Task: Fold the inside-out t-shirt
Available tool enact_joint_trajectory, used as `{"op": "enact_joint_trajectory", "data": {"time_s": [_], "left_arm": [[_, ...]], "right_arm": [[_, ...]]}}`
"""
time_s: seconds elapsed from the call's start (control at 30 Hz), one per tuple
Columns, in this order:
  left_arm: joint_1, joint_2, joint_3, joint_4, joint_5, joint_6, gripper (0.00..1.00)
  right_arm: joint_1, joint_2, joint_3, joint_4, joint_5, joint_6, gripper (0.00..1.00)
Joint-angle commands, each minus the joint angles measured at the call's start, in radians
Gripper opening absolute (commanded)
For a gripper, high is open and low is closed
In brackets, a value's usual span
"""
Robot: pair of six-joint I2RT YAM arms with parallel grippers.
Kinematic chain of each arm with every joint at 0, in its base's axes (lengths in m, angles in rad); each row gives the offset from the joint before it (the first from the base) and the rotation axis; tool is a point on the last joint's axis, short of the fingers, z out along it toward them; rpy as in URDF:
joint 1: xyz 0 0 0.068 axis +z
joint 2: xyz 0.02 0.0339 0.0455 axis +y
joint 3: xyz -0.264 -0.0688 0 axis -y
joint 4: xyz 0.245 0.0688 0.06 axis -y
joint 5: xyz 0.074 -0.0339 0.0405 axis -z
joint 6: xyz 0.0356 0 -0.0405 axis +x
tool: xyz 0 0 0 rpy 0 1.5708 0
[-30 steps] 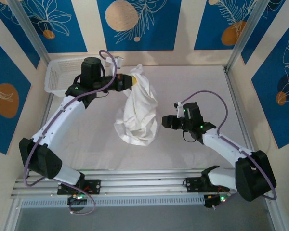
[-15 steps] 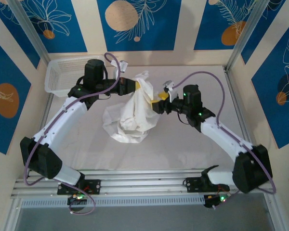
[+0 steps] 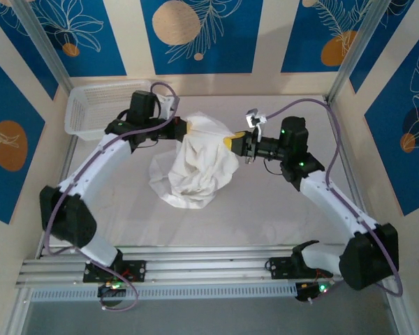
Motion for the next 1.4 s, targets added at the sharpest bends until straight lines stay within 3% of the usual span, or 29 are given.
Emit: {"op": "enact_joint_trajectory", "data": {"time_s": [0.0,0.1,0.17,0.33,0.47,0.6,0.73,0.83,0.93,1.03,1.17,1.2,1.27,1.37], "left_arm": [[0.018,0.027,-0.013,0.037,-0.039,0.001,0.14],[0.018,-0.022,-0.022,0.031,-0.08,-0.02,0.41],[0.019,-0.064,-0.028,-0.02,-0.106,-0.049,0.5],[0.002,-0.209,-0.179,-0.052,0.0,-0.223,0.58],[-0.018,-0.283,-0.321,-0.022,0.09,-0.373,0.64],[-0.026,-0.292,-0.38,-0.114,0.044,-0.327,0.7],[-0.029,-0.237,-0.409,-0.053,0.153,-0.307,0.77],[-0.028,-0.184,-0.389,-0.069,0.14,-0.266,0.78],[-0.03,-0.155,-0.374,-0.034,0.186,-0.248,0.78],[-0.029,-0.145,-0.343,-0.097,0.101,-0.21,0.77],[-0.03,-0.156,-0.314,-0.151,-0.037,-0.158,0.77],[-0.029,-0.153,-0.31,-0.14,-0.045,-0.159,0.77],[-0.038,-0.133,-0.301,-0.095,-0.028,-0.169,0.76],[-0.086,-0.055,-0.241,-0.042,0.027,-0.162,0.75]], "right_arm": [[0.001,-0.034,0.003,-0.03,-0.055,0.068,0.0],[0.032,-0.032,-0.002,-0.08,0.056,0.025,0.0],[0.064,-0.006,-0.004,-0.088,0.095,0.012,0.0],[0.216,0.124,0.044,-0.176,0.189,-0.046,0.0],[0.298,0.221,0.018,-0.076,0.183,-0.008,0.02],[0.355,0.28,0.051,-0.13,0.14,-0.055,0.03],[0.387,0.276,0.078,-0.22,0.095,-0.153,0.06],[0.391,0.259,0.08,-0.266,0.12,-0.16,0.04],[0.402,0.24,0.078,-0.33,0.107,-0.207,0.1],[0.375,0.208,0.06,-0.395,0.239,-0.12,0.0],[0.217,0.078,-0.076,-0.544,0.631,0.21,0.0],[0.146,0.035,-0.132,-0.577,0.659,0.316,0.0],[0.037,-0.045,-0.24,-0.545,0.579,0.4,0.0],[0.024,-0.137,-0.321,-0.409,0.47,0.363,0.0]]}}
